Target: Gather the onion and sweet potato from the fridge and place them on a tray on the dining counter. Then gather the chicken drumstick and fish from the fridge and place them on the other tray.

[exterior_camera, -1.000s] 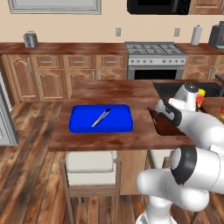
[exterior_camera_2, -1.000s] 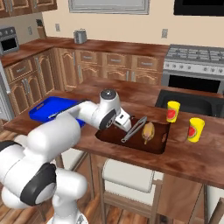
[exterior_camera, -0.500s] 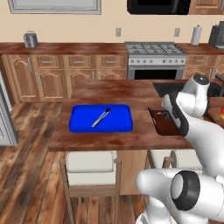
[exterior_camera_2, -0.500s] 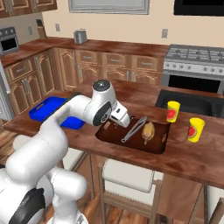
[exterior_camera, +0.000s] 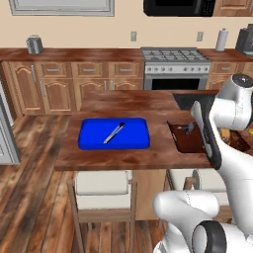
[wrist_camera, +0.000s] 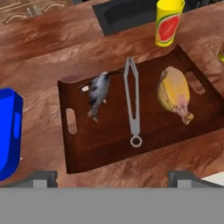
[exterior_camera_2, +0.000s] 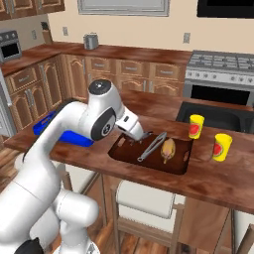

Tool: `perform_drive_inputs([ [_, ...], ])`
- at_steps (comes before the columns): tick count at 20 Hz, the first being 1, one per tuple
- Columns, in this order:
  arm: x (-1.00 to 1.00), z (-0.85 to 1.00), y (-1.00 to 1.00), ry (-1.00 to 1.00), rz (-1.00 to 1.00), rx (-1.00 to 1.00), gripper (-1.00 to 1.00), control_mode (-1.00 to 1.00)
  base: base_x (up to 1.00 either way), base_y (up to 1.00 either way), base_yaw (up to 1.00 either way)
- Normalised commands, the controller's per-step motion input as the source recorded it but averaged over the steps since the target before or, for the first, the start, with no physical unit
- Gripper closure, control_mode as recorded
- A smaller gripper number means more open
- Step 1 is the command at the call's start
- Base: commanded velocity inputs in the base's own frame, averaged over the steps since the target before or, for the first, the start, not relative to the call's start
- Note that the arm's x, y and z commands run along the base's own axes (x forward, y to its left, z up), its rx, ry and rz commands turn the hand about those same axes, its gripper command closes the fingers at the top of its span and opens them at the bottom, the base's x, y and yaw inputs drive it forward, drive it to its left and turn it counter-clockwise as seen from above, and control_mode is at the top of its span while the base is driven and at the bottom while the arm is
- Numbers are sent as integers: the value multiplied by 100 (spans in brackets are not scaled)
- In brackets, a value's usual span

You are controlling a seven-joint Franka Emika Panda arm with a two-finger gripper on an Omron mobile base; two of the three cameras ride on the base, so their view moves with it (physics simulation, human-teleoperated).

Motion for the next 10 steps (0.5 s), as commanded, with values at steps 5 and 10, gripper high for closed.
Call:
perform_drive_inputs([
  [5, -71, 51, 6, -11, -1, 0, -100, -100, 0, 0, 0],
  [10, -74, 40, 31, -5, -3, -2, -100, -100, 0, 0, 0],
])
